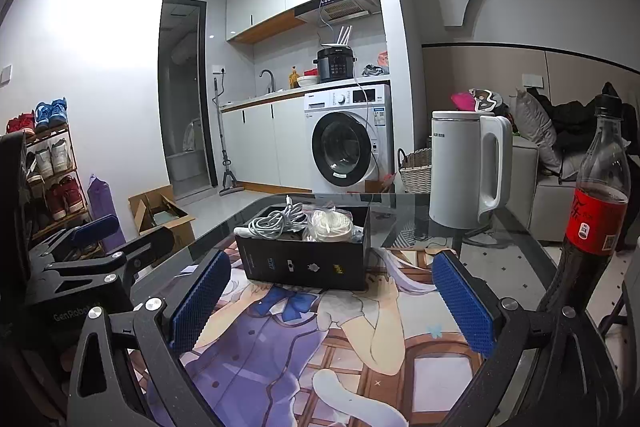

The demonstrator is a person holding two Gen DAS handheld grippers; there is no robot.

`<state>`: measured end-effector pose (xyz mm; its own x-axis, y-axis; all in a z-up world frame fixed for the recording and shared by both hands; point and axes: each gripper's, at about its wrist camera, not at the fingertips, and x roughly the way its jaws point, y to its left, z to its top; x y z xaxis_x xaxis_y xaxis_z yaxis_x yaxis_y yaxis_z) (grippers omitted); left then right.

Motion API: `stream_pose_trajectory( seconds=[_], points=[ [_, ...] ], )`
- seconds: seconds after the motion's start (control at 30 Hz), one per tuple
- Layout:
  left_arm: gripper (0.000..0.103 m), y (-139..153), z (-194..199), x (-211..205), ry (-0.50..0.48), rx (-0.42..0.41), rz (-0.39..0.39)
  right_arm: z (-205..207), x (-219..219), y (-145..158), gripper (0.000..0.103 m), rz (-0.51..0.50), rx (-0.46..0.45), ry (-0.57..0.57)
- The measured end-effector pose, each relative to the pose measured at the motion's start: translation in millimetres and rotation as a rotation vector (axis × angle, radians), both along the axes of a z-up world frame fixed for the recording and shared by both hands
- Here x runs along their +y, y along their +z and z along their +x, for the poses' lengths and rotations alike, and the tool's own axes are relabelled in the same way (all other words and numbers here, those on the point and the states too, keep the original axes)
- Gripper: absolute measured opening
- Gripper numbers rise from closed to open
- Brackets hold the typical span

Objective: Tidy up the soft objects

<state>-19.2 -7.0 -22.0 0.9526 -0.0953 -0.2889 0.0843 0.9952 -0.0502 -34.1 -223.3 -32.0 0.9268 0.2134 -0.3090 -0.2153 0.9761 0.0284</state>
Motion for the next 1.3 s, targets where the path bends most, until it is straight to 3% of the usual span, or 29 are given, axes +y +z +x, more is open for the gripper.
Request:
stream_pose_trajectory(
  seconds=[1.3],
  points=[
    [0.103,4.9,-5.2,-5.3,0.016,-0.024,0.018,-0.9,0.9,-0.2,0.102,0.017,0.01,0.013]
  ],
)
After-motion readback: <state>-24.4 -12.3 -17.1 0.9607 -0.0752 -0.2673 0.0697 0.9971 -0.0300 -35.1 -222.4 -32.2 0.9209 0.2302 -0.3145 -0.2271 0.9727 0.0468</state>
